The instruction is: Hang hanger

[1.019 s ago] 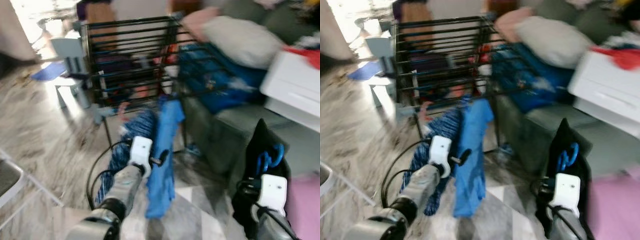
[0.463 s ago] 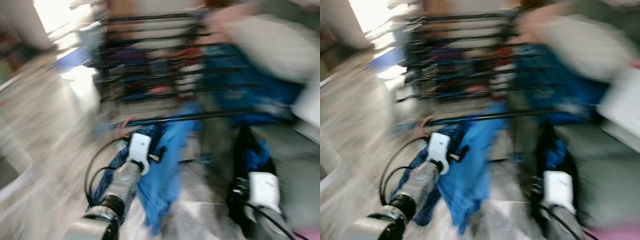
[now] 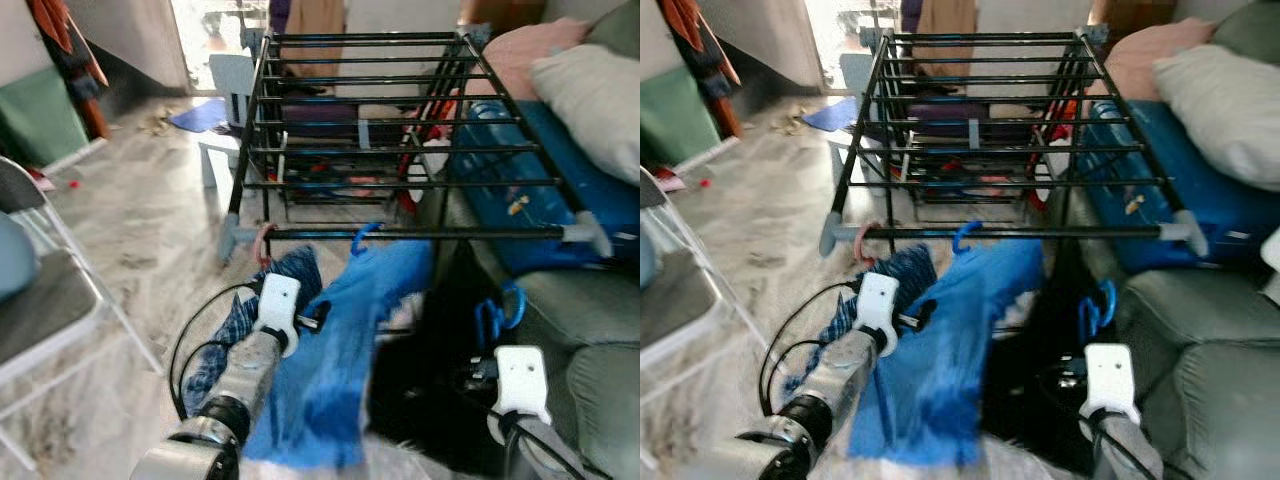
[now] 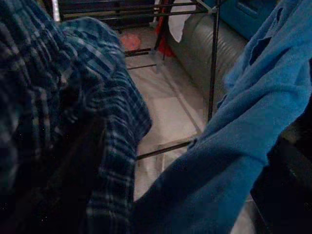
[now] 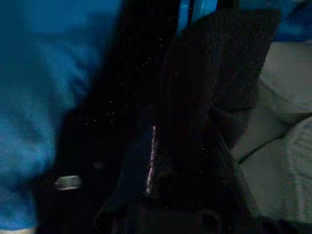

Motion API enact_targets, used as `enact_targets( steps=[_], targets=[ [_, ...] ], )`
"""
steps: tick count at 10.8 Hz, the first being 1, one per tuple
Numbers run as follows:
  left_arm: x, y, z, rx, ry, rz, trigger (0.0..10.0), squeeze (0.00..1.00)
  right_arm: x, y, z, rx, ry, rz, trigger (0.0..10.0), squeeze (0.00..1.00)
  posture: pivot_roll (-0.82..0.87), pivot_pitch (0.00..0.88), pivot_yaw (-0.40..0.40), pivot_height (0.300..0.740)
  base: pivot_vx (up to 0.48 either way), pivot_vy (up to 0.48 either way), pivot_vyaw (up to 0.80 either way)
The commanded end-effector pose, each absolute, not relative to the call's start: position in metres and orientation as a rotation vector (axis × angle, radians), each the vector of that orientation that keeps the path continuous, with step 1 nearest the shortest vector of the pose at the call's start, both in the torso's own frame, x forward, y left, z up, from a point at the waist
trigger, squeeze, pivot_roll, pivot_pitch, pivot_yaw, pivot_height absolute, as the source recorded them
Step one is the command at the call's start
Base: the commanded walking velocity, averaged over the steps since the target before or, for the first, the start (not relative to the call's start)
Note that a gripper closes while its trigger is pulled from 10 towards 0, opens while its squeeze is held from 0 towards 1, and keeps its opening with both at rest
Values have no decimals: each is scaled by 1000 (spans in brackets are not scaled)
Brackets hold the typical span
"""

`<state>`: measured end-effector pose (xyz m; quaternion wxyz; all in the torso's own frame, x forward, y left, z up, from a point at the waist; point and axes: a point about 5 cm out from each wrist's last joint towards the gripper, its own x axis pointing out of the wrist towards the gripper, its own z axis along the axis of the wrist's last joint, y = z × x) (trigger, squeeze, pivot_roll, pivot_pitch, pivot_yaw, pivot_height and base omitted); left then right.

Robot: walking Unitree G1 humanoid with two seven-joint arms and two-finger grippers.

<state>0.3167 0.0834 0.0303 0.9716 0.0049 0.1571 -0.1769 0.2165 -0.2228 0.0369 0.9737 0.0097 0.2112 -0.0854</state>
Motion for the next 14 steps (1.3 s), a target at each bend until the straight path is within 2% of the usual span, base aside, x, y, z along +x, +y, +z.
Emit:
enact_targets(
  steps=[1,3,5,8,10,14],
  targets=[
    [321,85,34,16,312,-357,10000,0,229,-235,56,-16,338,-207,10000,0,-101,0,11,740,0,0,0],
    [321,85,34,19,313,-357,10000,0,251,-252,75,-50,308,-170,10000,0,-90,0,11,740,0,0,0],
    [322,87,35,20,309,-353,10000,0,272,-259,78,-67,369,-98,10000,0,-70,0,4,740,0,0,0],
    [321,92,34,18,311,-340,10000,0,300,-254,80,-88,426,54,10000,0,-39,0,-16,740,0,0,0],
    [321,93,33,19,312,-334,10000,0,315,-256,91,-100,406,86,10000,0,-34,0,-20,740,0,0,0],
    [322,91,33,25,324,-339,10000,0,326,-260,76,109,511,56,10000,0,-35,0,-17,740,0,0,0]
  ],
)
